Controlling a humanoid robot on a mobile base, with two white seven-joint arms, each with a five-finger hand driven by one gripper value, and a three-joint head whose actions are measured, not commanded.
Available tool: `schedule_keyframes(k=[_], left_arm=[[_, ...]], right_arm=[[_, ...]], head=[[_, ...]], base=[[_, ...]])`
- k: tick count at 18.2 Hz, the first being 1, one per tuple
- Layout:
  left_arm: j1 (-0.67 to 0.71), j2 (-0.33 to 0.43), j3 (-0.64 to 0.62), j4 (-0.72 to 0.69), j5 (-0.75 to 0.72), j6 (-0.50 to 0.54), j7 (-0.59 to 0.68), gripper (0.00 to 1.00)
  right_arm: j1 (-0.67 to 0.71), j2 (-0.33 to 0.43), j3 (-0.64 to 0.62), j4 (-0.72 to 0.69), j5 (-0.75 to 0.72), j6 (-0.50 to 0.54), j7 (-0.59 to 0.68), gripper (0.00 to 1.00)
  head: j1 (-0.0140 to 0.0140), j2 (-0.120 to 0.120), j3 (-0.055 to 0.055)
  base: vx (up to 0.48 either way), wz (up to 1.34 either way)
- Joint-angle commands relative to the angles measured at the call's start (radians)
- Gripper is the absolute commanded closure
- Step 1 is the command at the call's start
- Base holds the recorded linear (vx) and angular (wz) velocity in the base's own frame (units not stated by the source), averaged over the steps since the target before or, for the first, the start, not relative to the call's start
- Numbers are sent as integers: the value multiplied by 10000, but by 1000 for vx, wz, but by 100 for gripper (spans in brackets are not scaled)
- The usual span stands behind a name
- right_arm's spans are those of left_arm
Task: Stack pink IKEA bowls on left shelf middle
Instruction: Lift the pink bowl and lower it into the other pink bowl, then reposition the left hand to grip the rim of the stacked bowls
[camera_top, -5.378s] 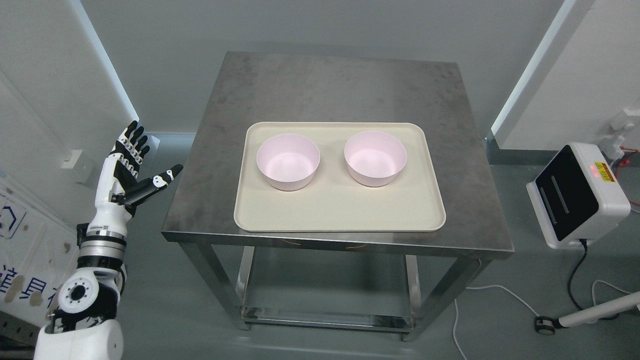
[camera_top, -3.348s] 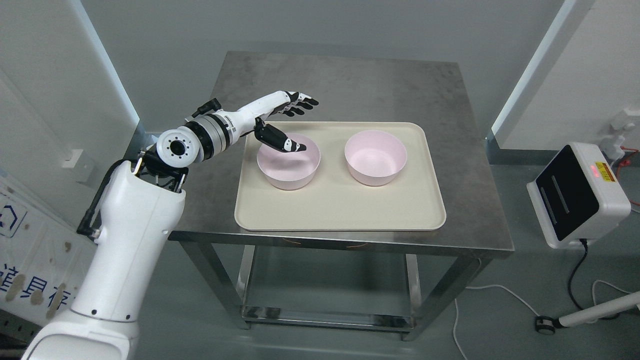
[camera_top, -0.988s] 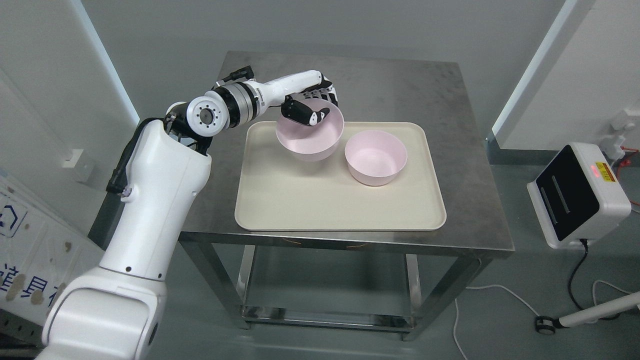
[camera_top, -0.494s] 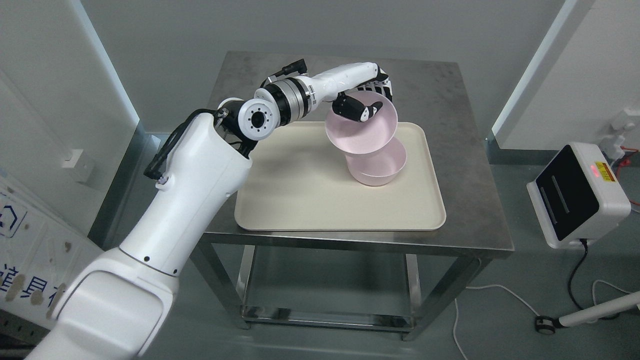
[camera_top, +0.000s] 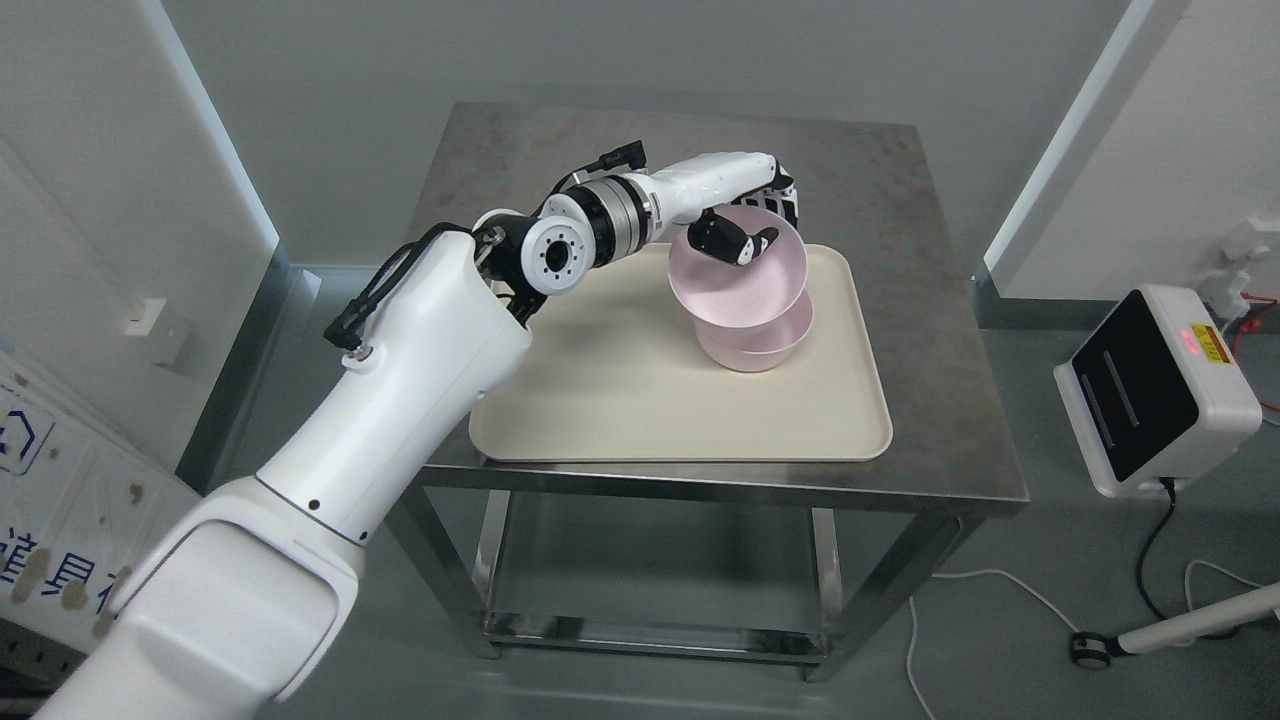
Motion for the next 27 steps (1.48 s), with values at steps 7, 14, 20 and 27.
schedule_keyframes(k=[7,14,20,27], left_arm=[[-192,123,-595,677,88,57,718,93],[-69,123,-138,677,119,-19,657,56],[1769,123,4525,-1695,3486,-770,-187,49],[4148,123,2368,-4231,2521,-1799,-187,15]], right_arm=[[0,-175,-92,0,77,1,-2,0],[0,-175,-92,0,77,1,-2,0],[0,-175,-92,0,77,1,-2,0],[0,-175,-107,0,77,1,13,0]], head=[[0,0,0],[0,0,0],[0,0,0],[0,0,0]], base=[[0,0],[0,0],[0,0],[0,0]])
